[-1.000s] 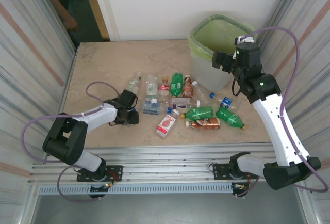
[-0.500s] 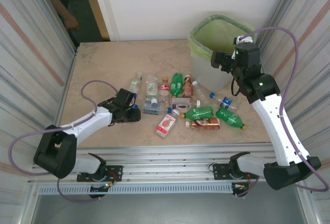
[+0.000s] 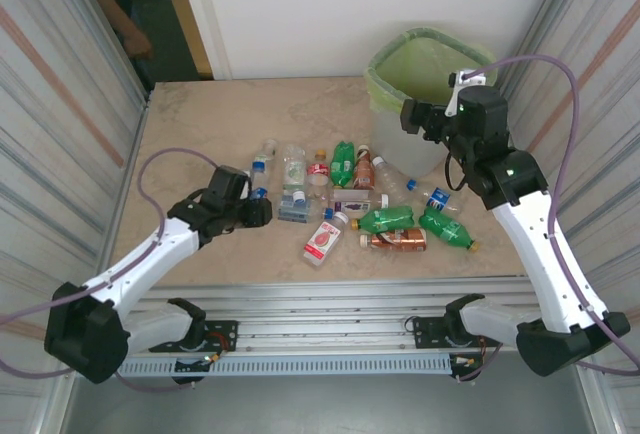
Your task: Put the plastic bottles in the bin
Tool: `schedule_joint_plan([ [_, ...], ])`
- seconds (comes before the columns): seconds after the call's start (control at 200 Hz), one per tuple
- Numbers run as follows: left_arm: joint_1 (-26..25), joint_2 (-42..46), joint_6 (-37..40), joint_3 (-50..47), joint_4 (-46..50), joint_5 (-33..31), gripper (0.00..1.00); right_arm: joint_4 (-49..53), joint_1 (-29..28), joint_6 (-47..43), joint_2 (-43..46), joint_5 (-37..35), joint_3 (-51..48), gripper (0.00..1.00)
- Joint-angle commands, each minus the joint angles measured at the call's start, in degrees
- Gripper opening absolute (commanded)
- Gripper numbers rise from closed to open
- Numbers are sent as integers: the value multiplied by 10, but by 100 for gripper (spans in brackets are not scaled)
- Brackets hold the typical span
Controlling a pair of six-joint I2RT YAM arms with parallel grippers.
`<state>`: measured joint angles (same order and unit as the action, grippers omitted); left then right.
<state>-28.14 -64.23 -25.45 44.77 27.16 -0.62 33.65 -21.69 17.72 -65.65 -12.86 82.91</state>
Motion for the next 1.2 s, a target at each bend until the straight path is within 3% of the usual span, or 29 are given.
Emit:
schedule_joint_plan([
  [0.0,-3,40,32,21,-51,22,42,-34,-24,23,6,51,-7,98],
  [0.516,-3,70,91,19,-275,159,39,-183,-105,126,-120,310,10,97],
  [1.002,-4,54,92,30,-320,187,39,-211,-182,139,-257,408,94,95],
  [1.197,-4,53,92,32,-329,194,40,-209,-196,146,-294,414,113,93],
])
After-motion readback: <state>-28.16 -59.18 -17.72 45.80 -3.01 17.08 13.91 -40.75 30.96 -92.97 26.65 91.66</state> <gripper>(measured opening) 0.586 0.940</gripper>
